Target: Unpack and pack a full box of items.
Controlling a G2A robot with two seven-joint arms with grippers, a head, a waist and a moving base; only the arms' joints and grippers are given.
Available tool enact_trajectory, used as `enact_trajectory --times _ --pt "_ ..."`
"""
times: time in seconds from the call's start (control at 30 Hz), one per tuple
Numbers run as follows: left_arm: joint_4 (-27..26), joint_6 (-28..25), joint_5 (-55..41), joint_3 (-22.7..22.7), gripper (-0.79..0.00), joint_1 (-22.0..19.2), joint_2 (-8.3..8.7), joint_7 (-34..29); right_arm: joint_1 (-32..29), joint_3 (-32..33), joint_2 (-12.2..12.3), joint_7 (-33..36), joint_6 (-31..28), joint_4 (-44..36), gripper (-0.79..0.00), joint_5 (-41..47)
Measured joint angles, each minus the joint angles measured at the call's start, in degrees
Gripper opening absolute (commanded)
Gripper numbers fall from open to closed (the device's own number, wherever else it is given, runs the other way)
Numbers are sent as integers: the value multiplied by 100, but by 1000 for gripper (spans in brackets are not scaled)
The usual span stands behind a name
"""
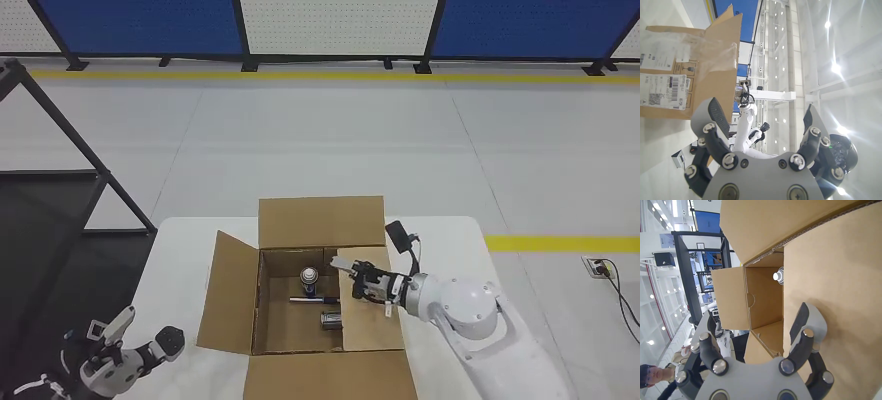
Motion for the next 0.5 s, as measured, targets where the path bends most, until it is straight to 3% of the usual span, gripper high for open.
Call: enact_trajectory --times 0.2,0.5 --pt "157 147 -499 4 0 -100 -26 597 23 -42 6 -11 -20 102 0 -113" --pt "66 239 -148 142 0 -260 15 658 37 -28 17 37 -111 192 0 -112"
